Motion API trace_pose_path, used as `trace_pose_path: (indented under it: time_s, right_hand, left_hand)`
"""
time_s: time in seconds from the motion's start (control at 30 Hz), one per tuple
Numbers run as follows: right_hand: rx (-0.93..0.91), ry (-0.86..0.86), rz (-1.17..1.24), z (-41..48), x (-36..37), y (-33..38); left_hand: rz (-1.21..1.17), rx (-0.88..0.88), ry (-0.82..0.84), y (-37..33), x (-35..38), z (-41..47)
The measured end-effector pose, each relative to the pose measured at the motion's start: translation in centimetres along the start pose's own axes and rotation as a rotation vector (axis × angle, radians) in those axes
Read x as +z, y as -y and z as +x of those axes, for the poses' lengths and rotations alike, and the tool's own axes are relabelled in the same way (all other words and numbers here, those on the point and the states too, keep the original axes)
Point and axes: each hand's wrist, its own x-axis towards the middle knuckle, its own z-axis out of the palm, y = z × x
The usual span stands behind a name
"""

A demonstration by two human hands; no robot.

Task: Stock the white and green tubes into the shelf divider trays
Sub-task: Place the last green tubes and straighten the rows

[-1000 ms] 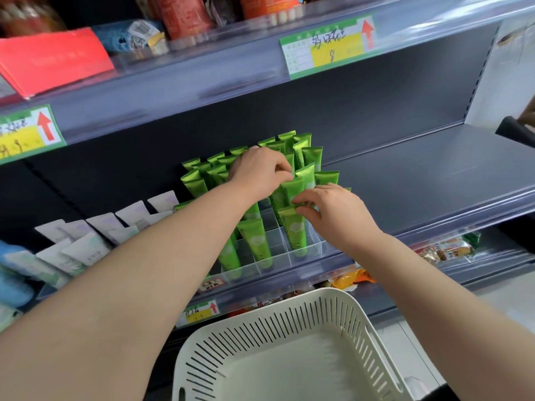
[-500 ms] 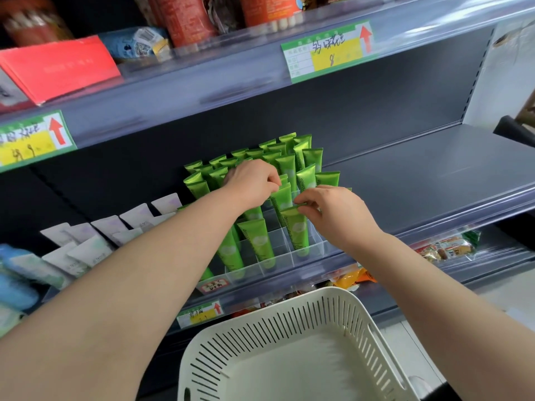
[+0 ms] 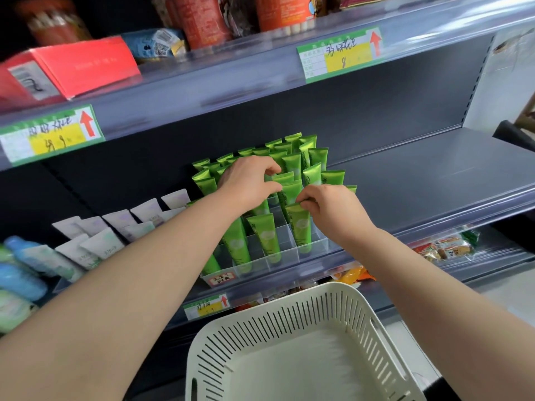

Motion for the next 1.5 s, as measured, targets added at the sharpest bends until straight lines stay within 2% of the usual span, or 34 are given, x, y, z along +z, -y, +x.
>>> trace_pose_path:
  time_s: [0.2,0.4,0.53,0.67,0.83,1.03,1.1,1.17,1.23,1.37,1.5]
  right_hand:
    - [0.012,0.021,0.004,-0.2,-0.1,0.2]
    - [-0.005,-0.213,-0.105,-1.5,-2.8,-1.5]
    - [0.025,-0.287,-0.201,-1.7,-3.6,-3.7]
    - [0.069,-0.198,-0.201,-1.1,-3.2,-4.9]
    - [0.166,-0.135,-0.090,-0.9,-2.4,-6.1]
    - [0.160,-0.102,-0.035,-0.7,-2.3,-6.6]
    - [0.166,-0.104,-0.027,-0.8,-2.5,-6.7]
    - [0.173,-0.103,-0.018,-0.9,-2.6,-6.9]
    - [0.173,-0.093,-0.011,-0.9,-2.6,-7.0]
    - [0.148,-0.084,-0.003,-0.7,-2.4,-6.7]
    - [0.136,-0.086,0.006,-0.5,-2.4,-6.8]
  left_hand:
    - [-0.031,0.034,0.017,0.0,-0.4,-1.0]
    - [-0.079,0.074,-0.010,-0.8,-0.6,-0.5]
    - [-0.090,0.080,-0.009,-1.9,0.5,0.3]
    - [-0.052,0.085,-0.006,-3.8,1.8,2.1]
    - [0.055,0.117,0.038,-6.5,3.8,4.7]
    - [0.158,0.096,0.084,-7.7,5.7,6.2]
    - [0.067,0.079,0.028,-7.4,5.9,6.2]
    - [-0.046,0.050,-0.123,-7.0,5.7,6.6]
    - [0.042,0.017,-0.179,-6.6,5.6,7.1]
    - [0.332,-0.032,-0.010,-6.0,6.2,8.0]
    - [0.337,-0.043,-0.004,-5.9,6.7,8.3]
